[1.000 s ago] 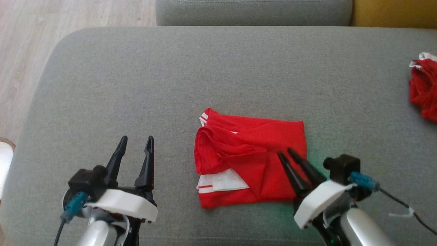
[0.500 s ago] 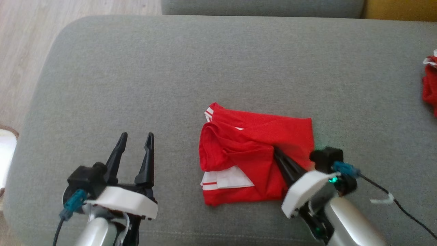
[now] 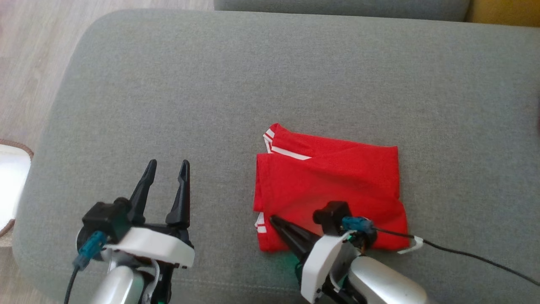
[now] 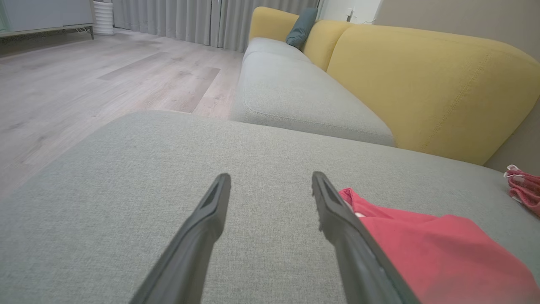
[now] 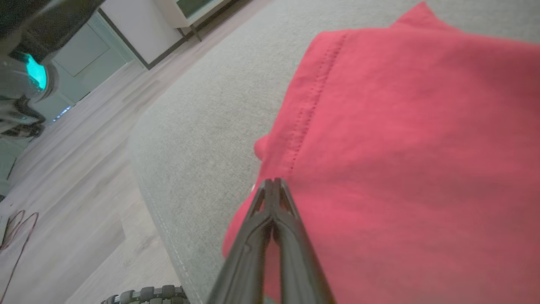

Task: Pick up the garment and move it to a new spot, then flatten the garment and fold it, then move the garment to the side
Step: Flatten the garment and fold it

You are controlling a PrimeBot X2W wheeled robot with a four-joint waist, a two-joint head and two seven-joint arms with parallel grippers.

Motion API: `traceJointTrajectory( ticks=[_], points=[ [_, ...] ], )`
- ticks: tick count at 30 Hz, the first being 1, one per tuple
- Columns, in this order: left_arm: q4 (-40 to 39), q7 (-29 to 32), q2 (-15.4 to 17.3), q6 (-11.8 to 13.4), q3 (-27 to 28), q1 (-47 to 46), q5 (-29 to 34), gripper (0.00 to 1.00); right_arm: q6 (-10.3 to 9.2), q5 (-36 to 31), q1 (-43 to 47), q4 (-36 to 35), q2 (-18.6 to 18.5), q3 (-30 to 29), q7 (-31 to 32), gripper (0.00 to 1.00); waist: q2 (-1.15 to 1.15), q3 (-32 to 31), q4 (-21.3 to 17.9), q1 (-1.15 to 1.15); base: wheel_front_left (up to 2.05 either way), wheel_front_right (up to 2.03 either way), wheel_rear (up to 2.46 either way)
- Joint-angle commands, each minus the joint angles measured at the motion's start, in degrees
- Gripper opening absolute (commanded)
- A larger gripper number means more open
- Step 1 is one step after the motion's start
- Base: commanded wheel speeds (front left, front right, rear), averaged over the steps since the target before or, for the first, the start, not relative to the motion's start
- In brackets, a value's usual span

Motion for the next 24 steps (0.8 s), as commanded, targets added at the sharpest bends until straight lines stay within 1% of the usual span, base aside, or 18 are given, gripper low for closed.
traceJointTrajectory(
  ticks=[1, 4, 6, 7, 9, 10, 11, 12, 13, 17, 18, 20, 21, 24],
  points=[
    [-1.93, -0.70, 0.31, 0.17, 2.49, -2.71, 0.42, 1.00, 0.37, 0.84, -2.07, -0.85, 1.01, 1.91, -1.35, 0.00, 0.00, 0.12, -0.13, 0.00, 0.00, 0.00, 0.00],
    [-1.96, -0.70, 0.18, 0.19, 2.71, -2.68, 0.46, 1.00, 0.37, 1.82, -3.84, -0.06, 0.80, 3.19, -4.35, 0.00, 0.00, 0.13, -0.41, 0.00, 0.00, 0.00, 0.00],
    [-2.01, -0.70, 0.12, 0.21, 2.91, -2.57, 0.54, 1.00, 0.37, 1.67, -5.10, 0.29, 0.48, 2.73, -6.82, 0.00, 0.00, -0.01, -0.71, 0.00, 0.00, 0.00, 0.00],
    [-2.10, -0.70, 0.03, 0.20, 3.15, -2.58, 0.73, 1.00, 0.37, 1.06, -6.09, 0.43, 0.06, 1.19, -8.66, 0.27, 0.00, -0.26, -1.08, 0.00, 0.00, 0.00, 0.00],
    [-2.15, -0.70, -0.08, 0.17, 3.32, -2.63, 0.99, 1.00, 0.37, 0.19, -6.61, 0.18, -0.27, -1.60, -9.93, 0.46, 0.00, -0.64, -1.56, 0.00, 0.00, 0.00, 0.00],
    [-2.14, -0.70, -0.17, 0.15, 3.40, -2.67, 1.14, 1.00, 0.37, -0.47, -6.68, -0.08, -0.42, -3.25, -10.32, 0.64, 0.00, -0.92, -1.84, 0.00, 0.00, 0.00, 0.00],
    [-2.13, -0.70, -0.30, 0.14, 3.49, -2.67, 1.29, 1.00, 0.37, -1.30, -6.57, -0.43, -0.54, -5.27, -10.61, 0.87, 0.00, -1.26, -2.13, 0.00, 0.00, 0.00, 0.00],
    [-2.07, -0.70, -0.46, 0.17, 3.55, -2.62, 1.44, 1.00, 0.37, -2.28, -6.27, -0.90, -0.63, -7.53, -10.79, 0.98, 0.00, -1.64, -2.40, 0.00, 0.00, 0.00, 0.00],
    [-2.04, -0.70, -0.63, 0.18, 3.57, -2.54, 1.63, 1.00, 0.37, -3.34, -5.74, -1.43, -0.71, -9.81, -10.89, 1.00, 0.00, -2.06, -2.67, 0.00, 0.00, 0.00, 0.00],
    [-2.06, -0.70, -1.46, 0.39, 3.89, -2.05, 2.36, 1.00, 0.37, -8.25, -1.90, -5.93, -0.32, -20.54, -10.98, 1.00, 0.00, -3.48, -3.80, 0.00, 0.00, 0.00, 0.00],
    [-2.06, -0.70, -1.46, 0.39, 3.89, -2.05, 2.36, 1.00, 0.37, -8.25, -1.90, -5.93, -0.32, -20.54, -10.98, 1.00, 0.00, -3.48, -3.80, 0.00, 0.00, 0.00, 0.00],
    [-2.02, -0.70, -1.88, 0.51, 4.06, -1.73, 2.74, 1.00, 0.37, -10.60, 0.67, -7.26, 0.18, -25.50, -10.99, 1.00, 0.00, -4.06, -4.32, 0.00, 0.00, 0.00, 0.00],
    [-2.04, -0.70, -2.27, 0.66, 4.23, -1.36, 3.19, 1.00, 0.37, -12.78, 2.86, -8.87, 0.81, -29.90, -11.00, 1.00, 0.00, -4.44, -4.81, 0.00, 0.00, 0.00, 0.00],
    [-2.24, -0.70, -2.80, 0.87, 4.59, -0.82, 3.91, 1.00, 0.37, -15.65, 5.70, -11.28, 1.65, -35.27, -11.00, 1.00, 0.00, -4.71, -5.43, 0.00, 0.00, 0.00, 0.00]
  ],
)
